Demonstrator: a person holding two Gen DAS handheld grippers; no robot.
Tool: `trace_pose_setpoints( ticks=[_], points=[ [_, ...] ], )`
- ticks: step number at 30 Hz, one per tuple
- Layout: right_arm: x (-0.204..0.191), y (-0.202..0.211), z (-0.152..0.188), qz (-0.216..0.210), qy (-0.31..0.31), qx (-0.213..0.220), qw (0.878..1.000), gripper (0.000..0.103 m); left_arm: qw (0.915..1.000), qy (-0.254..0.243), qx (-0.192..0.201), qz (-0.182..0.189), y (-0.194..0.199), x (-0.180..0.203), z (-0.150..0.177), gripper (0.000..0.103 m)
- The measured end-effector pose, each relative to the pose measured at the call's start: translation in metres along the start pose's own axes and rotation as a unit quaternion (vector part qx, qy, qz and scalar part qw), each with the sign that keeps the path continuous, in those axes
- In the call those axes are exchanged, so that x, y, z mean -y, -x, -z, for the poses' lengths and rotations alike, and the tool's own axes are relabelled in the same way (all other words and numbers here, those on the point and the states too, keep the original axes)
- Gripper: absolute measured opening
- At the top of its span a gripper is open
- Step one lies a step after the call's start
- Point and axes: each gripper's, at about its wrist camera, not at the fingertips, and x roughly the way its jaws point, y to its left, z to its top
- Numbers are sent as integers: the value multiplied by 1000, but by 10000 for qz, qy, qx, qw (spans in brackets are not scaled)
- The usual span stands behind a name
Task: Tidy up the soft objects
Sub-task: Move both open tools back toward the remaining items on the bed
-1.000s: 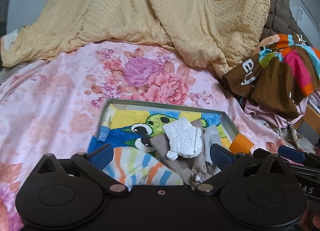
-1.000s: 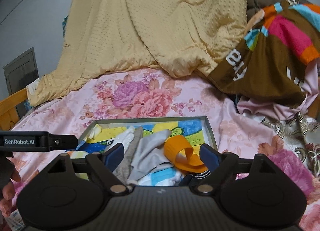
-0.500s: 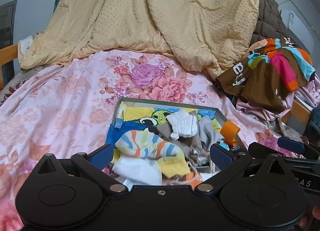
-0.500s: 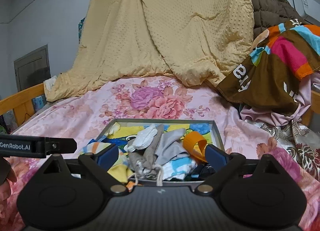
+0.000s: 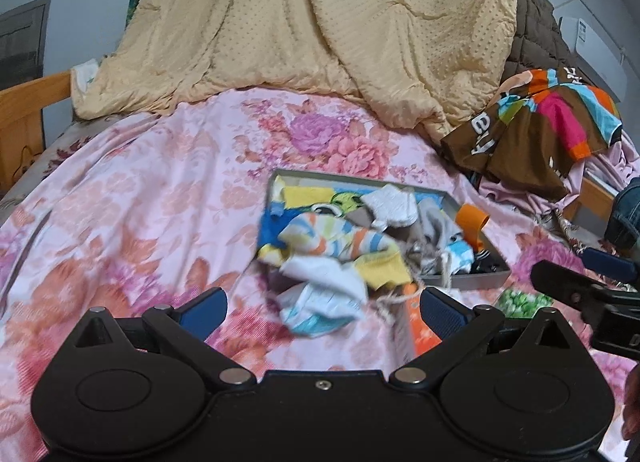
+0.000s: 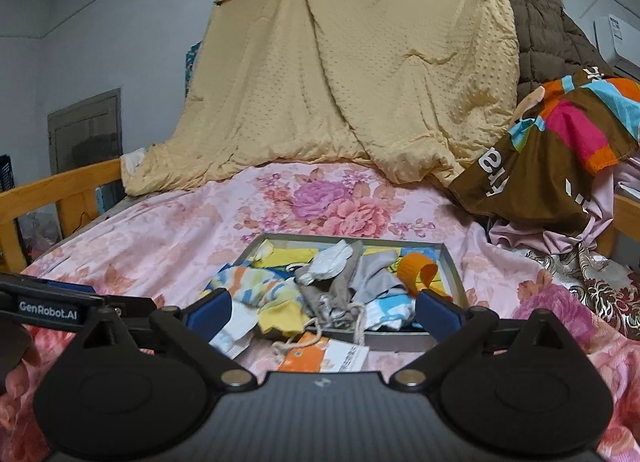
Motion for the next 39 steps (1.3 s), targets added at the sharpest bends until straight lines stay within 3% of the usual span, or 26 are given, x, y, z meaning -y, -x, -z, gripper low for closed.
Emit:
trace_pose_setpoints(
  ticks=[17,28,39],
  points=[
    [-59,12,33,-182,473,-474,9976,101,9995,61,-176,-248,9,-56,32,102],
    [-70,15,56,279,144,-896,9955,102,9996,-35,-230,-183,11,-63,43,102],
    [-60,13,65,694,-114,-998,9925,102,9996,-96,-269,-74,6,-61,48,102]
  ],
)
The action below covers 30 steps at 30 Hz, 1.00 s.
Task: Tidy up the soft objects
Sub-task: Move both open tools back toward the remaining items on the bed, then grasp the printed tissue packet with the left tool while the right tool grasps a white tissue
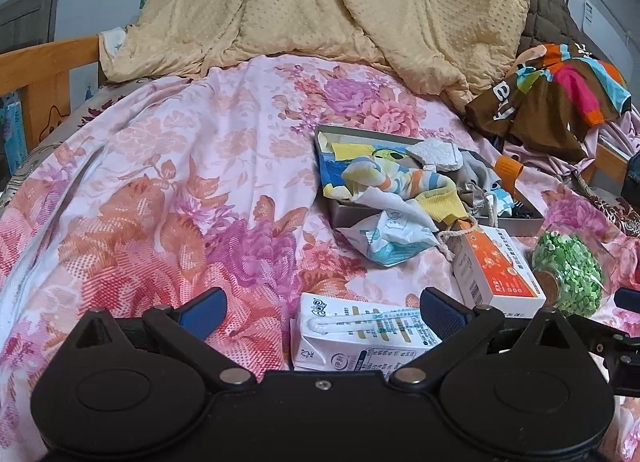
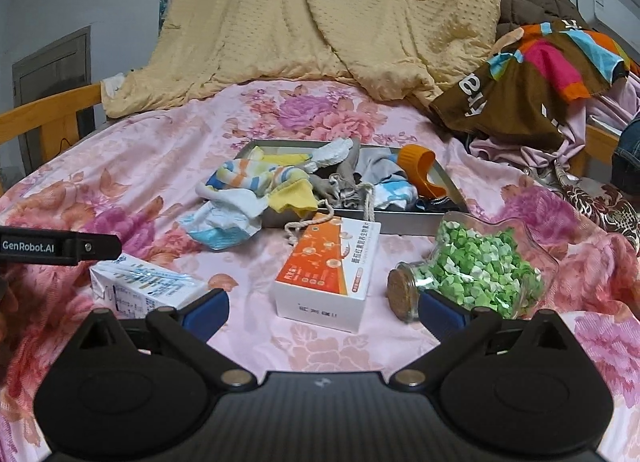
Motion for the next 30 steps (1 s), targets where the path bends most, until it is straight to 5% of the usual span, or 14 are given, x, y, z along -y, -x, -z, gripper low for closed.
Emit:
trace_pose_setpoints(
  ticks=[19,30],
  points=[
    [-9,-24,-6,25,118,294,9995,102,9998,215,-15,58,-20,-3,-4,102],
    [-17,-39,-14,95,489,648,9967,102,9991,191,-28,388,-49,-3,-19,102]
  ],
)
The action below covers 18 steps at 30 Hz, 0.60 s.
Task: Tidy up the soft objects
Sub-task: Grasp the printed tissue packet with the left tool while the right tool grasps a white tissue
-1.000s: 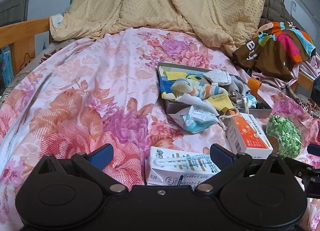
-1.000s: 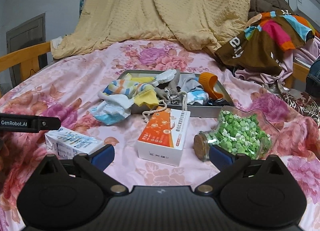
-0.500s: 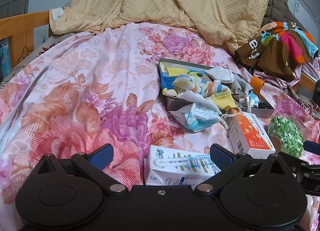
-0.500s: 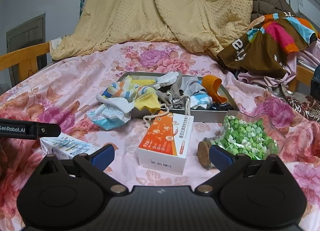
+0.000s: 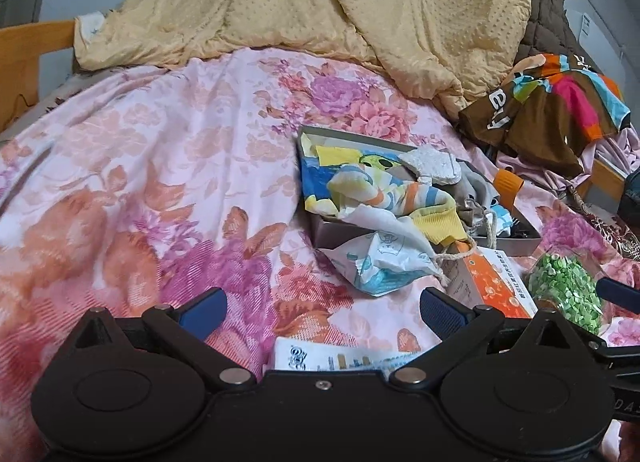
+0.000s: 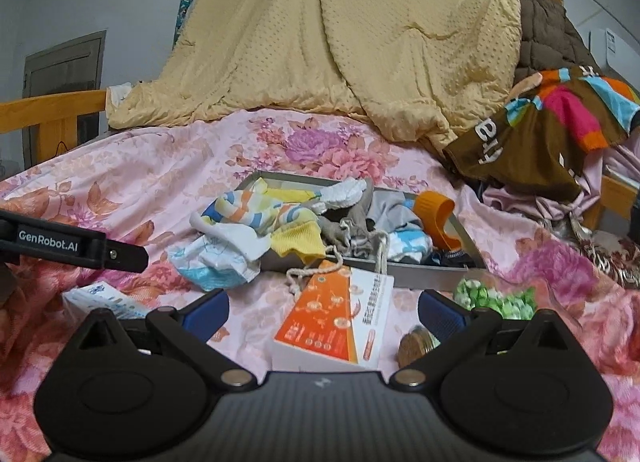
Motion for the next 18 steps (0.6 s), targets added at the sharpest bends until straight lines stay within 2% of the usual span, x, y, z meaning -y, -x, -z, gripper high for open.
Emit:
trace_pose_setpoints(
  ticks=[15,18],
  points=[
    [1,-31,-9,-71,372,129,9992,102,9967,263,-141,753,-46,-6,-16,102],
    [2,-34,-12,-189,388,121,9990,100,9952,355,-166,897,-53,-10,-16,98]
  ],
)
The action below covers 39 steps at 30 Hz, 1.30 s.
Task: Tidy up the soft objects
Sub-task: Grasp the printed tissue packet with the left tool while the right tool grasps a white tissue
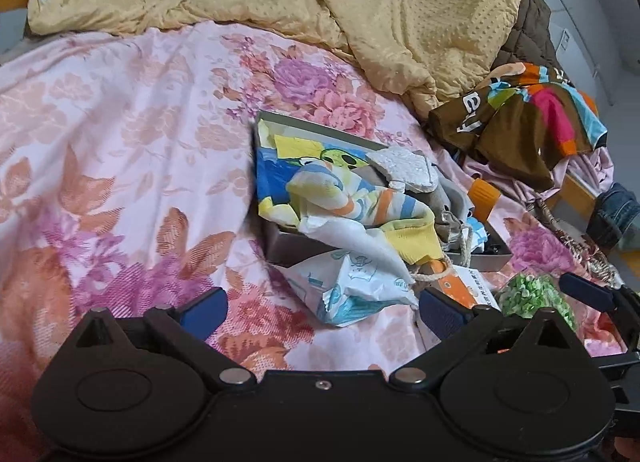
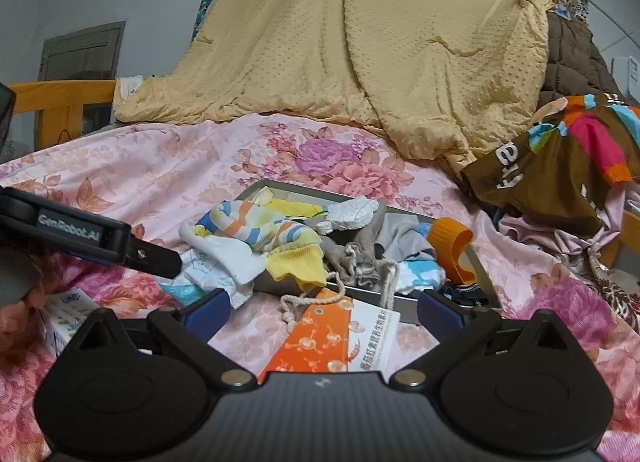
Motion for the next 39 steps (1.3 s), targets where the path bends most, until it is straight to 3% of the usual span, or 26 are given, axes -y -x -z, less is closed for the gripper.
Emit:
trace_pose_setpoints(
  ticks=[5,14,27,39],
  points=[
    [-1,-6,-1,-245,99,-156,9995,92,9996,202,-87,160,-9,-8,-1,92],
    [-5,-26,-18,-629,479,-285,9965,88,9984,346,-245,365,-18,-15,0,75],
    [-12,-63,-43,-1353,840,-609,9854,76,9970,526,-270,501,-21,-21,2,42],
    [-36,-91,-50,-1559,1157,-876,9771,59,9968,593,-267,466,-23,-24,3,22]
  ],
)
